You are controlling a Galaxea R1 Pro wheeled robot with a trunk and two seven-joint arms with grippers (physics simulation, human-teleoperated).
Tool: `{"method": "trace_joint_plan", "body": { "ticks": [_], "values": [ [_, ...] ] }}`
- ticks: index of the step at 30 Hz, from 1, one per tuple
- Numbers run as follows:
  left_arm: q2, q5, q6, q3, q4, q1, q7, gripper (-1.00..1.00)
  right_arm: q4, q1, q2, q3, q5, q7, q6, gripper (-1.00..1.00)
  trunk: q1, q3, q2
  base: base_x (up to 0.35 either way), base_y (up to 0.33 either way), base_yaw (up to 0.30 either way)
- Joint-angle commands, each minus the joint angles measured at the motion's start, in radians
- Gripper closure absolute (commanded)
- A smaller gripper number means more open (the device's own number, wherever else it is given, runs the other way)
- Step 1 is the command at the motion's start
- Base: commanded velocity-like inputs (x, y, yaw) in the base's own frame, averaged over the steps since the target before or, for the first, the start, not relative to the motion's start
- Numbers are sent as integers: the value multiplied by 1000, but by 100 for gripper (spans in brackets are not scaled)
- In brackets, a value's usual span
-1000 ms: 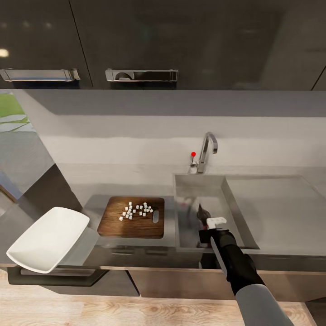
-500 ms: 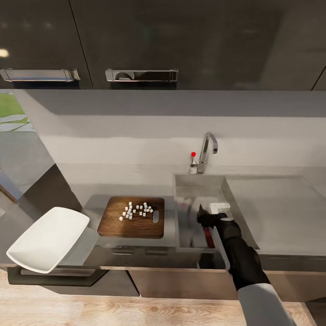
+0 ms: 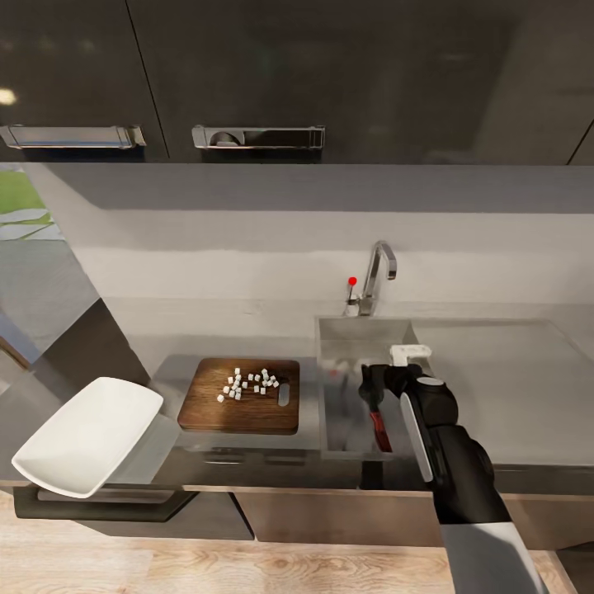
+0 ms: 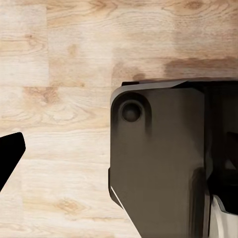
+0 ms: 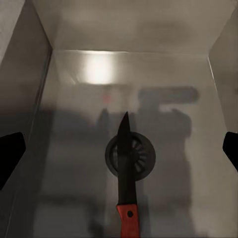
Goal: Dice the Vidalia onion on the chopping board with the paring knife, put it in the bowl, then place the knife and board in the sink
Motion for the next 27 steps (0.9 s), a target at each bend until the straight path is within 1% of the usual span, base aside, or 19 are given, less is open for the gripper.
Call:
{"method": "trace_joint_plan", "body": {
  "ticks": [1, 4, 7, 12, 14, 15, 17, 19, 21, 23, 25, 27],
  "values": [
    [2, 11, -4, -7, -1, 0, 7, -100, -5, 0, 0, 2, 8, 1, 5, -100, 1, -2, -2, 0, 0, 0],
    [2, 11, -4, -7, -1, 0, 7, -100, -20, 1, 1, 2, 7, 5, 0, -100, 1, -2, -2, 0, 0, 0],
    [2, 11, -4, -7, -1, 0, 7, -100, -29, 3, 0, 2, 8, 33, -54, -100, 1, -2, -2, 0, 0, 0],
    [2, 11, -4, -7, -1, 0, 7, -100, -46, 3, 0, 3, 10, 48, -90, -100, 1, -2, -2, 0, 0, 0],
    [2, 11, -4, -7, -1, 0, 7, -100, -61, 6, 0, 3, 10, 57, -122, -100, 1, -2, -2, 0, 0, 0],
    [2, 11, -4, -7, -1, 0, 7, -100, -67, 18, 1, 3, 10, 61, -165, -100, 1, -2, -2, 0, 0, 0],
    [2, 11, -4, -7, -1, 0, 7, -100, -71, 39, 1, 5, 10, 64, -225, -100, 1, -2, -2, 0, 0, 0],
    [2, 11, -4, -7, -1, 0, 7, -100, -73, 59, 1, 6, 10, 65, -267, -100, 1, -2, -2, 0, 0, 0],
    [2, 11, -4, -7, -1, 0, 7, -100, -82, 85, 2, 9, 10, 66, -289, -100, 1, -2, -2, 0, 0, 0],
    [2, 11, -4, -7, -1, 0, 7, -100, -104, 117, 2, 23, 10, 66, -301, -100, 1, -2, -2, 0, 0, 0],
    [2, 11, -4, -7, -1, 0, 7, -100, -113, 134, 1, 35, 10, 66, -301, -100, 1, -2, -2, 0, 33, 0],
    [2, 11, -4, -7, -1, 0, 7, -100, -115, 139, 1, 38, 9, 66, -297, -100, 1, -2, -2, 0, 174, 0]
  ]
}}
